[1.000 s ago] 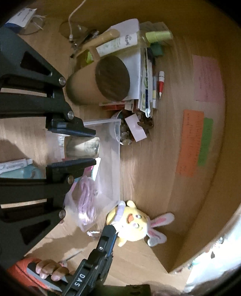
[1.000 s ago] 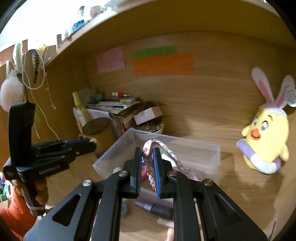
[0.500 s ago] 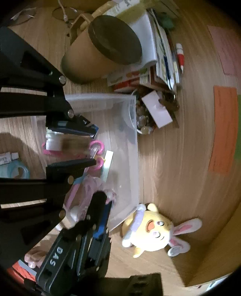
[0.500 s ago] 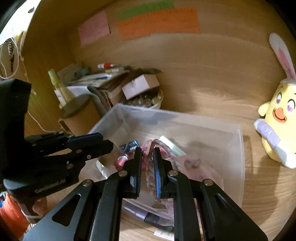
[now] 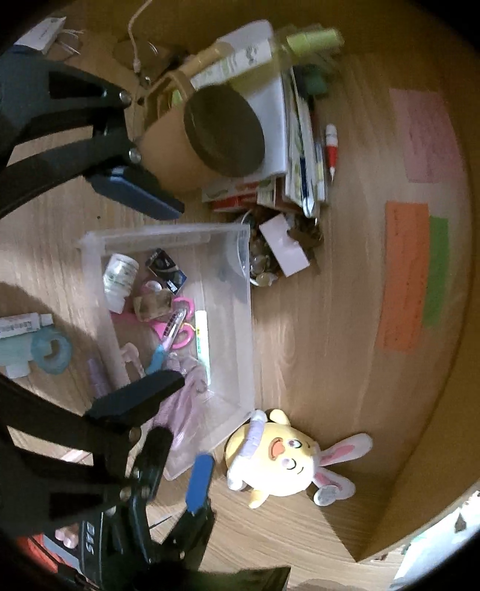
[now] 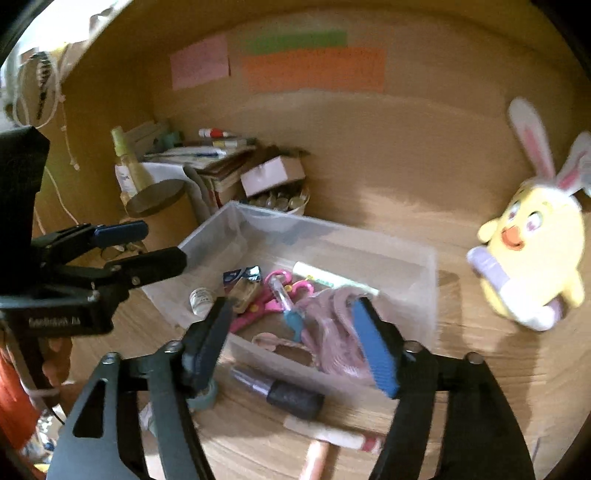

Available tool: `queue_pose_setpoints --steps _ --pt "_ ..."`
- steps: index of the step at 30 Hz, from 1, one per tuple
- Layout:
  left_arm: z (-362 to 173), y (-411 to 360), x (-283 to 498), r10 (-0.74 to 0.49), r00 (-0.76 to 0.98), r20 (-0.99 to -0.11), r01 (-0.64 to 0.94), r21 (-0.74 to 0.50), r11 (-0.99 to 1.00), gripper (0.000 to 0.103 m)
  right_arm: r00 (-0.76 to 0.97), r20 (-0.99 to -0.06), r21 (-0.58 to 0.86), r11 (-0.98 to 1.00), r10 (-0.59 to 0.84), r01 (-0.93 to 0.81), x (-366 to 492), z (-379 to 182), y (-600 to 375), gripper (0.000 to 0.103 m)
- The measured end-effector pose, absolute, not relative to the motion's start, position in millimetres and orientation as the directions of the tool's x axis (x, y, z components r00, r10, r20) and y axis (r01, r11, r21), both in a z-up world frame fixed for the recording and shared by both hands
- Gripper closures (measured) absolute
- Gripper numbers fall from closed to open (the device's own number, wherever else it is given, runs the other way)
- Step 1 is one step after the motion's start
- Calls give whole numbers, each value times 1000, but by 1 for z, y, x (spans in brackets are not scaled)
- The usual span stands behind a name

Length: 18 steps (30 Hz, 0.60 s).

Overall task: Organize objects
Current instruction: 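Grasp the peach lipstick with the right tool while the left tool grasps the white tube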

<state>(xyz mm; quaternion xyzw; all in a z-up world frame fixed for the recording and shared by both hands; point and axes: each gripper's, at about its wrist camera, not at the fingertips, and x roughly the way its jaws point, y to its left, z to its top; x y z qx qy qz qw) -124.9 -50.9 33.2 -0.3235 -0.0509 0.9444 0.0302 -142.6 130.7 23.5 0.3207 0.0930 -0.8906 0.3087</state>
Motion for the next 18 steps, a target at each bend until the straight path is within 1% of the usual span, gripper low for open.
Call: queue_pose_setpoints --steps 1,4,10,12,14,18 --pt "34 -52 -121 86 -792 -604 -22 -113 -993 15 -618 -616 20 -795 -487 607 -137 27 134 27" --pt "33 -54 -108 77 -795 -602 -21 -100 -995 11 -641 -595 4 -800 -485 600 -125 32 145 22" --pt "14 -49 -87 64 -765 -640 -51 -40 -998 10 -666 -618 -38 -830 -418 556 -110 18 165 21" --pt "2 -47 -82 67 -740 -670 -69 -23 -997 10 -663 -640 -51 -839 -389 541 -107 7 171 21" --pt "-13 -45 -80 97 -689 -718 -108 -31 -994 10 -652 -663 -55 -845 -367 532 -106 -4 175 21" --pt "-39 -44 -75 109 -609 -786 -123 -42 -991 11 -617 -725 -67 -861 -306 505 -101 -36 186 21"
